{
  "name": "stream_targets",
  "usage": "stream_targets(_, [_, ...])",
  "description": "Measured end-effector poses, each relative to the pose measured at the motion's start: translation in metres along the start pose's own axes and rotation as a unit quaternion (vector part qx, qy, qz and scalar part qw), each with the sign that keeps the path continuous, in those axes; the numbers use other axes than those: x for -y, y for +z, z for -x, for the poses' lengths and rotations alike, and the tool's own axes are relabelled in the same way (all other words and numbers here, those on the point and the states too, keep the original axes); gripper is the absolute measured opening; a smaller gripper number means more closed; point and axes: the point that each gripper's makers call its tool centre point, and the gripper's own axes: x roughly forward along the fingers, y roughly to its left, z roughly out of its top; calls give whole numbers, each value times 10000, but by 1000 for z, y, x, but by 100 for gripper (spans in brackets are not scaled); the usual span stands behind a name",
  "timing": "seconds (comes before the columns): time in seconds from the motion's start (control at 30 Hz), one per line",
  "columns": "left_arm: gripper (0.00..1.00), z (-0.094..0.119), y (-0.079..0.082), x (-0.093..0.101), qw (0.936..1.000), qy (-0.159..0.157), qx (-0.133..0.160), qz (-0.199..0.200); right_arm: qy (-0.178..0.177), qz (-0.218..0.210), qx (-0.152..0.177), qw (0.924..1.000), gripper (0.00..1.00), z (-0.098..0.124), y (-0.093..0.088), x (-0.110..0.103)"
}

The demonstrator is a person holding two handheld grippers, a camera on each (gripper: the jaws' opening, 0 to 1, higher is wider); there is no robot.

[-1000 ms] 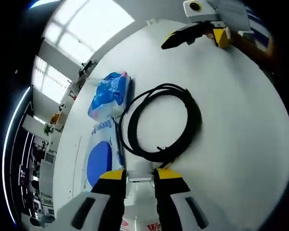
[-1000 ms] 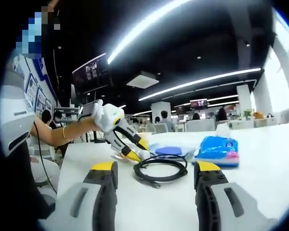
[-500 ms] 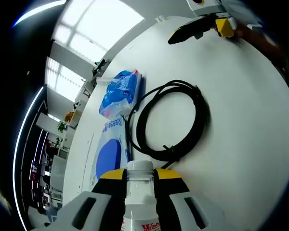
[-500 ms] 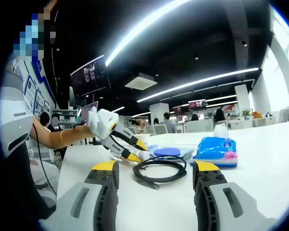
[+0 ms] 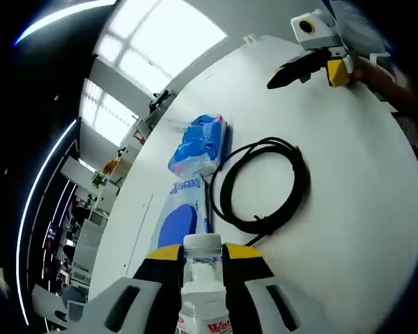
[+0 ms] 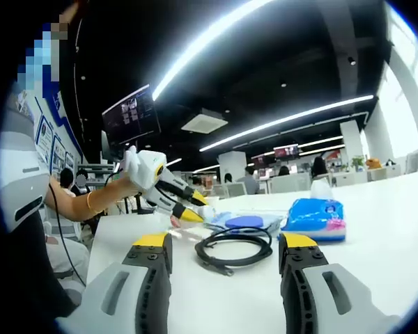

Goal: Arrange the tabletop items into an orderly group along one side of the table until the central work area is clear of visible clutter.

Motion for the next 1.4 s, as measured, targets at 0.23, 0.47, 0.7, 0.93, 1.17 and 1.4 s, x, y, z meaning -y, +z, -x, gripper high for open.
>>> stream_targets(0.23, [19, 17, -1, -19, 9994, 131, 146, 270, 109, -198, 168, 9996, 59, 2, 6, 0])
stream_targets(0.47, [19, 35, -6, -36, 9973, 304, 282, 613, 125, -288, 252, 9992, 59, 3, 9, 0])
stream_targets(0.7, [19, 52, -14, -50, 9940, 425, 410, 925, 100, -228, 198, 9995, 59, 2, 7, 0])
stream_targets(0.93, [19, 69, -22, -62, 9874, 513, 667, 1343, 90, -229, 191, 9995, 59, 1, 7, 1])
stream_targets(1.17, [20, 86, -36, -72, 9818, 641, 732, 1629, 73, -212, 182, 9996, 59, 1, 7, 1])
stream_targets(1.4, [20, 104, -53, -85, 9698, 814, 933, 2103, 62, -221, 150, 9996, 59, 1, 5, 1])
